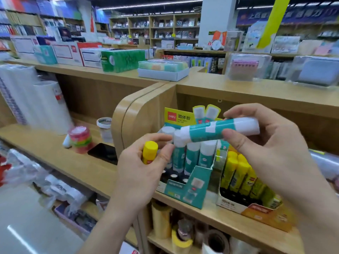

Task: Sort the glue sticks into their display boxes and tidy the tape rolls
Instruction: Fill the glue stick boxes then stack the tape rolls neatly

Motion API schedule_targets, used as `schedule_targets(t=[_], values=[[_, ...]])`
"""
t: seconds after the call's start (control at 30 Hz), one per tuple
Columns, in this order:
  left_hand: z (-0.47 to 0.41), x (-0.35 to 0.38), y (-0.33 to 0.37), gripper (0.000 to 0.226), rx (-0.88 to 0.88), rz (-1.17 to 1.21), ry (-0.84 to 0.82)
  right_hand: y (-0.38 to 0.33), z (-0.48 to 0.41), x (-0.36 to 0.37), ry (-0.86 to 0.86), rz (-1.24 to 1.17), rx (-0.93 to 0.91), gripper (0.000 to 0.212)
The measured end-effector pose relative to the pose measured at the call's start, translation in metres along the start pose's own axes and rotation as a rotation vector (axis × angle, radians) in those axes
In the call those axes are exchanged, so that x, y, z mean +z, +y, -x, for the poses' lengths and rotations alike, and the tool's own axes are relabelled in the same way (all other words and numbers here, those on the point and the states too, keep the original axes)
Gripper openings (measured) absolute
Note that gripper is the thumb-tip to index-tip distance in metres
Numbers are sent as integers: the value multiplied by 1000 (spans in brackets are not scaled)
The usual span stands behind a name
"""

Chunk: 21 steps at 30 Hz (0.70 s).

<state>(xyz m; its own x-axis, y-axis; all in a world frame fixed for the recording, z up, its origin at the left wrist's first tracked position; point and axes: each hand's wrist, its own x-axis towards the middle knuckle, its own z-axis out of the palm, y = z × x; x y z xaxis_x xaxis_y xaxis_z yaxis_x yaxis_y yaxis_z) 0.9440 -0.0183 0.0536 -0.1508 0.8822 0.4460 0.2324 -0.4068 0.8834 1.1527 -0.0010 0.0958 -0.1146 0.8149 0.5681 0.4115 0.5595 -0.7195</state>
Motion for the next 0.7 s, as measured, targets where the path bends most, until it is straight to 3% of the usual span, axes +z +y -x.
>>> schedule_targets(t=[0.13, 0.37, 0.57, 0.7], values=[[-17, -12, -20, 19, 58, -175, -182, -8, -16, 11, -159, 233, 17, 28], [-25, -17, -39, 35, 244, -436, -420, -26, -22, 33, -163, 520, 59, 34], [-25, -23, -42, 34, 282, -398, -511, -24, -14, 47, -198, 625, 138, 29], [-28, -22, -44, 33, 293, -370, -524, -24, -13, 46, -170, 685, 90, 23]])
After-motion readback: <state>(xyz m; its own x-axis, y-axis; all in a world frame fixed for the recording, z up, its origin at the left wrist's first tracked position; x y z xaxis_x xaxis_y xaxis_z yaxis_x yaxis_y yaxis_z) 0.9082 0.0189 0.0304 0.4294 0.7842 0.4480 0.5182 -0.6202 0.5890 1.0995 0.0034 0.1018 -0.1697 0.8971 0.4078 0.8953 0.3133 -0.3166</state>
